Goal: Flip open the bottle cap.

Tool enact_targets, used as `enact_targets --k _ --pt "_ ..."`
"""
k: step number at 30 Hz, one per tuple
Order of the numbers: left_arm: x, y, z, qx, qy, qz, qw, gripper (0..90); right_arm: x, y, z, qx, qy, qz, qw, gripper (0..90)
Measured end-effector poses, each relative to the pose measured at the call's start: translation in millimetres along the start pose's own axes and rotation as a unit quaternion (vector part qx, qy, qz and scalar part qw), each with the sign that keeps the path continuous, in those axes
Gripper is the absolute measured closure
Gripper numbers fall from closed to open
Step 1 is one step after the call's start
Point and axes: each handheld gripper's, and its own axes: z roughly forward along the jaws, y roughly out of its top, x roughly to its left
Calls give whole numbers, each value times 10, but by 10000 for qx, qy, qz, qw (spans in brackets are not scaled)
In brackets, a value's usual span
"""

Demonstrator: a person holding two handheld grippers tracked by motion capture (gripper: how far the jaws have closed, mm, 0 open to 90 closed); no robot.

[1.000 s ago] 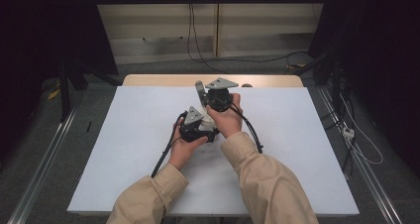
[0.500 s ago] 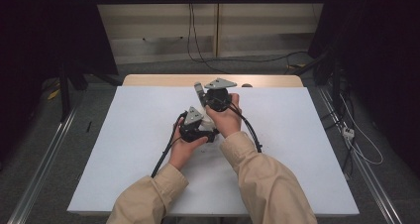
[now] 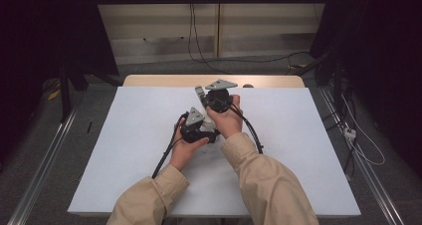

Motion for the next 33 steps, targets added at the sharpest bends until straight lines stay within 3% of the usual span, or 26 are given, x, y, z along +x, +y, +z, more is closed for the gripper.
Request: enact_targets --k 2,5,6,9,11,17,19,21,22,26,33 --pt "20 1 -6 23 -130 -39 9999 184 4 -2 -1 4 4 -67 10000 900" --pt "17 1 -3 -8 -54 -83 10000 183 9 -4 -8 2 10 -119 9999 890" --pt "32 2 -8 13 -155 -84 9998 182 12 -3 -10 -5 23 -109 9999 888" --pt "31 2 -6 9 -179 -84 9998 181 24 12 -26 -115 64 -95 9999 865" --pt "22 5 -11 -4 13 4 10000 177 35 20 -32 -163 50 -129 9998 841" --pt "23 9 -20 16 45 -3 10000 129 42 19 -68 -158 27 -207 9997 761" --pt "35 16 -32 57 -100 -17 9999 120 43 15 -86 -203 34 -196 9996 732" --pt "14 18 -40 46 0 -34 10000 108 43 8 -103 -206 81 -178 9996 675" --pt "24 23 -50 80 -110 -35 9999 105 43 2 -117 -214 74 -185 9996 651" --pt "39 51 -109 97 -180 -111 9997 89 32 -14 -172 -246 160 -119 9995 535" --pt "69 31 -261 283 -119 -10 9995 79 -6 -88 -335 -274 292 13 9992 361"
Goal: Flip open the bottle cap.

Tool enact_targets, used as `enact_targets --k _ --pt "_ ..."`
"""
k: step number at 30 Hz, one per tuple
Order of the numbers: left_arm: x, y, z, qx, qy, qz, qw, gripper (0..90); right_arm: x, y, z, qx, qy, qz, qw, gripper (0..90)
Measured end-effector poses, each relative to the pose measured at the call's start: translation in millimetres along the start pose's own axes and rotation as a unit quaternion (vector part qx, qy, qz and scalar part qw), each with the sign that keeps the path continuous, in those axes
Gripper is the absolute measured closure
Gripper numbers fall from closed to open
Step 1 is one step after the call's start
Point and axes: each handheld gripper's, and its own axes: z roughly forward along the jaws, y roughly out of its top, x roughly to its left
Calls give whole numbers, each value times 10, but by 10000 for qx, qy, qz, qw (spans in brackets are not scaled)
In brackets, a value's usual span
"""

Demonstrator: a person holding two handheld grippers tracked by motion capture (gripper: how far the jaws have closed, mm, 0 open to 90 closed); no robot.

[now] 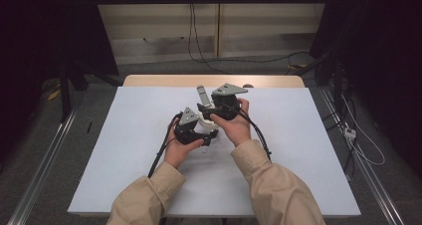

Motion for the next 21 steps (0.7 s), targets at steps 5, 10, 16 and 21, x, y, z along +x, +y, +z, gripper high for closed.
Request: enact_targets --k 5,10,16,21 --pt "8 7 -121 9 0 -36 10000 69 -38 -80 -165 -61 41 98 9999 282" --pt "8 -28 -188 24 -71 -170 9998 69 -87 -192 -329 -19 117 156 9998 220" --pt "-8 -29 -303 41 -216 -208 9995 64 -161 -349 -528 33 142 192 9997 175" --pt "-21 -42 -430 -67 -299 -224 9993 64 -201 -507 -673 -11 154 233 9996 172"
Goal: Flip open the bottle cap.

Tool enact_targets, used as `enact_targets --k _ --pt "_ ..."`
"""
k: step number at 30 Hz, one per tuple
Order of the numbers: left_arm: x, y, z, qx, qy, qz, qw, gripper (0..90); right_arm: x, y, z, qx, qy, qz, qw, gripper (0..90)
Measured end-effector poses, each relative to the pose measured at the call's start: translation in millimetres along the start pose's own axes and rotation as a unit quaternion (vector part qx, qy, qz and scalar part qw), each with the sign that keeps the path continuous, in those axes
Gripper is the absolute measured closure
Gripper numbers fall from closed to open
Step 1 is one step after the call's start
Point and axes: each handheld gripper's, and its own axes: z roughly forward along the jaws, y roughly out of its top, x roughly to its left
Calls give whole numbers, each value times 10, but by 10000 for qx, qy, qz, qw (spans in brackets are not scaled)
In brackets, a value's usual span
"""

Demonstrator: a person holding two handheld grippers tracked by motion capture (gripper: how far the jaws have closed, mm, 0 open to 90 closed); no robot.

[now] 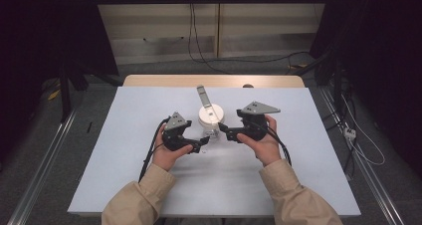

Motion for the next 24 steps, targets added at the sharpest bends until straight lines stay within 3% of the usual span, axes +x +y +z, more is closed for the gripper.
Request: enact_targets --k 8,15,24 --pt "28 -37 -210 63 71 -10 10000 64 -42 -267 -196 42 -69 18 10000 152" --pt "73 -147 -378 96 135 -146 9998 65 -118 -476 -377 19 -94 114 9999 148" --pt "131 -250 -604 32 222 -220 9995 65 -187 -673 -560 59 -131 133 9998 148"
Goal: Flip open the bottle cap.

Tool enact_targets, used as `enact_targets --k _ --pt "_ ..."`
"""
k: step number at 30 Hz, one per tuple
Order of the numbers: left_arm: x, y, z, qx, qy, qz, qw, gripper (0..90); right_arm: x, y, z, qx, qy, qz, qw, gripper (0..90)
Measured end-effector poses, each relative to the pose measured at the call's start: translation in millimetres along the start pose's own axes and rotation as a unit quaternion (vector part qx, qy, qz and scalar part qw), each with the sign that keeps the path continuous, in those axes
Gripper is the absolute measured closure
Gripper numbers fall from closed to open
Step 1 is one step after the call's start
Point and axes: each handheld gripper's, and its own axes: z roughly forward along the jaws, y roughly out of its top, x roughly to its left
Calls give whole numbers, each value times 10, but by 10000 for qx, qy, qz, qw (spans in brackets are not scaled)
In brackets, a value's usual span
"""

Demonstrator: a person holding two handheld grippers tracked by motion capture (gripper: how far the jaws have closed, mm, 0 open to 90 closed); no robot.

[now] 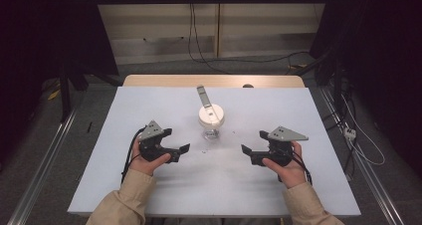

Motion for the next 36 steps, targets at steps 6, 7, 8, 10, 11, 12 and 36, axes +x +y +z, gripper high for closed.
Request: enact_targets --k 6,7,8,10,11,12,36 --pt "45 -53 -116 -31 75 -29 10000 65 -36 -83 -105 -37 -53 -7 10000 143" --pt "44 -60 -126 -62 82 -54 9999 65 -39 -96 -122 -52 -61 -13 10000 143" --pt "49 -64 -143 -36 98 -5 9999 65 -43 -109 -137 -62 -77 -17 9999 143" --pt "51 -75 -167 -22 90 -11 10000 65 -54 -137 -169 -61 -95 -16 9999 143" --pt "52 -80 -181 -25 93 -19 10000 65 -59 -152 -184 -66 -91 2 9999 143" --pt "55 -85 -194 -27 95 -21 9999 65 -62 -165 -199 -53 -101 27 9999 143" --pt "174 -254 -511 -111 215 -150 9996 64 -144 -386 -383 65 -274 76 9996 142"
